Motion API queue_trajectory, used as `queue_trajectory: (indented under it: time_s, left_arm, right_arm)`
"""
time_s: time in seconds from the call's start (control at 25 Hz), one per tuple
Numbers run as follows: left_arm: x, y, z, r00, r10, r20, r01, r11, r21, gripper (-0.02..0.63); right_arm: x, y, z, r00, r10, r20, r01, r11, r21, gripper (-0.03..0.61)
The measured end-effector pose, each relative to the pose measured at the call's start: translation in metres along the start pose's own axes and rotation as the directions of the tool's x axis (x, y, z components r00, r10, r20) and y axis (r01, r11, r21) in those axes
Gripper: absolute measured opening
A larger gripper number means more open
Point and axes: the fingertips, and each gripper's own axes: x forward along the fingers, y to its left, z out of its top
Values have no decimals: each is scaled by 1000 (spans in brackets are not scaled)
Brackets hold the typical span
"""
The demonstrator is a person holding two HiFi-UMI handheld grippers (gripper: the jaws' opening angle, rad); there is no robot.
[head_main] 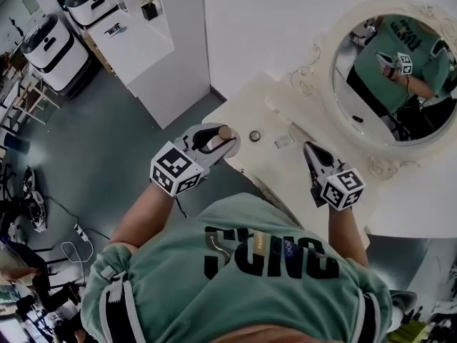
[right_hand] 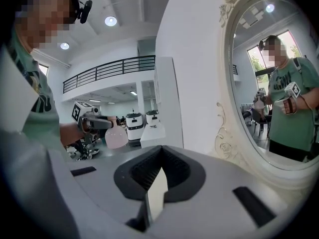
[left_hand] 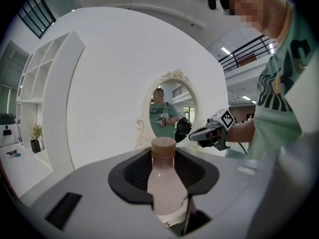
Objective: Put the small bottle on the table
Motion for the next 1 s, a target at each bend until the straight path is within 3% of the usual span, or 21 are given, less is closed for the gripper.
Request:
queue_trajectory:
  time_s: [0.24,0.64,0.84,1.0]
  left_arm:
    - [46,9,0,999,32,-15,-32,999,4,143]
    - [144,19,5,983,168,-71,-172,983,-56,143]
    - [177,17,1,983,167,-78,-173,982,-70,143]
    - [184,29,-7,987,131,-89,-137,989,-62,143]
  right_arm:
    - [13,-43,-9,998,57,1,-57,998,10,-6]
    - [30,-128,-17,976,215,34,-215,977,11,-6]
    - [37,-147,-28,973,227,46,-228,973,24,-6]
    - [46,-152,-30,982,185,44,-186,983,13,-6]
